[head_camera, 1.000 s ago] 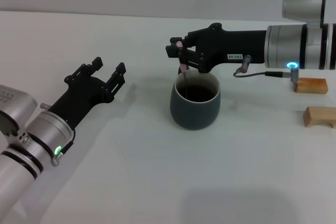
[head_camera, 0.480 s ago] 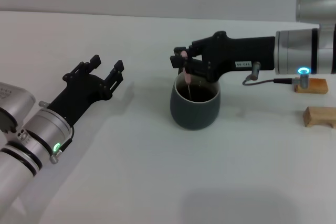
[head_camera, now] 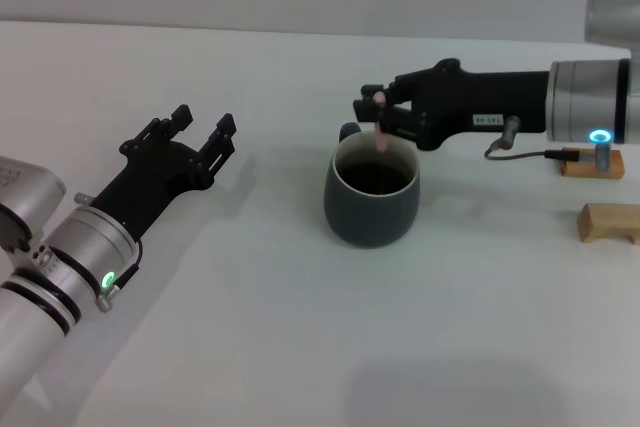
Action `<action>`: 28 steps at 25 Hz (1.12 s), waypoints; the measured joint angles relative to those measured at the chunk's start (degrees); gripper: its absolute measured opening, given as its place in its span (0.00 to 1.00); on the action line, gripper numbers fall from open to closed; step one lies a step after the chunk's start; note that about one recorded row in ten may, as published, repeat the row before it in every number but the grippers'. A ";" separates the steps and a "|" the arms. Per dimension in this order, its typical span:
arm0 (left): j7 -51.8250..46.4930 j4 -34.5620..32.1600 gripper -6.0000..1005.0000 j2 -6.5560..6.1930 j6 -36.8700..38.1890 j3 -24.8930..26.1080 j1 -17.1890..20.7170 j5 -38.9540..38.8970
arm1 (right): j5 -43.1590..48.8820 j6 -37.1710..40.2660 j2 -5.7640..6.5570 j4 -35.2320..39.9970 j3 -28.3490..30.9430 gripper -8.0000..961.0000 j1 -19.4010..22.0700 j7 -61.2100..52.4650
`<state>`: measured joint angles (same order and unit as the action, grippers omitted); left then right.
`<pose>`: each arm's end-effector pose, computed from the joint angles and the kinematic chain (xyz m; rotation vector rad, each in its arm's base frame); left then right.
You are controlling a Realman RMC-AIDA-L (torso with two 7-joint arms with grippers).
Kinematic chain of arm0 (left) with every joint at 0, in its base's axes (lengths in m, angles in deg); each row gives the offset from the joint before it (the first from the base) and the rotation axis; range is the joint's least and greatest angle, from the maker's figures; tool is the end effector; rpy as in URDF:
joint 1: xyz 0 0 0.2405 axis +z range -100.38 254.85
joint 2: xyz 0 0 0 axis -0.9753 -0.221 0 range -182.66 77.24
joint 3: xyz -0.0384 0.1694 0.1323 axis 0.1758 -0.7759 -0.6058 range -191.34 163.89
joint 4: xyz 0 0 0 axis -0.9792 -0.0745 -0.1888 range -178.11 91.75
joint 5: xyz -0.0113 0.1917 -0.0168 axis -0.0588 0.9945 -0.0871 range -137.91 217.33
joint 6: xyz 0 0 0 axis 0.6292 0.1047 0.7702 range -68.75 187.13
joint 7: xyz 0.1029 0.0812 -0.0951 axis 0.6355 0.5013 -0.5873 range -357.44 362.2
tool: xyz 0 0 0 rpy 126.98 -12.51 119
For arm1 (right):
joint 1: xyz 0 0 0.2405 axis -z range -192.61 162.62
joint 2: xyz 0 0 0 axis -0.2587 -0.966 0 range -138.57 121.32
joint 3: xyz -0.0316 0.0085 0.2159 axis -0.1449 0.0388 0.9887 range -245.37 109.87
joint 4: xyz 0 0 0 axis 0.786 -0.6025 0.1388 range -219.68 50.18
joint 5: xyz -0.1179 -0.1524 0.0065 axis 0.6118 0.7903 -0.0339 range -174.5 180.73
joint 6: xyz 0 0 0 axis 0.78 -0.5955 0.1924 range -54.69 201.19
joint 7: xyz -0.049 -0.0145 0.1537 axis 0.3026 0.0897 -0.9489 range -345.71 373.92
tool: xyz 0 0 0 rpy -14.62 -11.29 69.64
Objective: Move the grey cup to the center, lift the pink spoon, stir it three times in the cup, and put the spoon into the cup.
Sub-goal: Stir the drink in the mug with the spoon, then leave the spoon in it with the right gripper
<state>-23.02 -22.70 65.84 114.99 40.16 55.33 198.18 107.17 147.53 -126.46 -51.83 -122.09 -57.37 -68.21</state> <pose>-0.2443 0.3176 -0.0470 -1.9296 -0.7320 -0.8380 0.1505 0.3632 -0.0225 -2.7496 0.4697 0.6462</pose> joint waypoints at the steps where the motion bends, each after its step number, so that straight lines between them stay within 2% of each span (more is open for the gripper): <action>1: 0.00 0.00 0.62 0.00 0.00 -0.01 -0.02 0.00 | 0.00 -0.42 0.03 0.02 0.42 0.15 0.02 0.00; 7: -0.10 -0.01 0.62 0.03 0.01 -0.01 -0.07 0.00 | 0.01 -2.48 0.12 0.30 0.83 0.15 -0.32 0.20; 13: -0.10 -0.01 0.62 0.13 0.01 -0.01 -0.11 0.01 | 0.01 -3.98 -0.69 0.67 -0.06 0.15 -1.92 0.48; 28: -0.10 -0.12 0.62 0.11 -0.07 -0.21 -0.24 0.00 | -2.46 -1.66 -1.17 -0.16 -4.23 0.15 -3.75 1.84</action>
<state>-23.12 -22.82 65.95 114.92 39.95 55.09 198.18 104.72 145.87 -127.63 -51.98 -126.32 -61.12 -66.37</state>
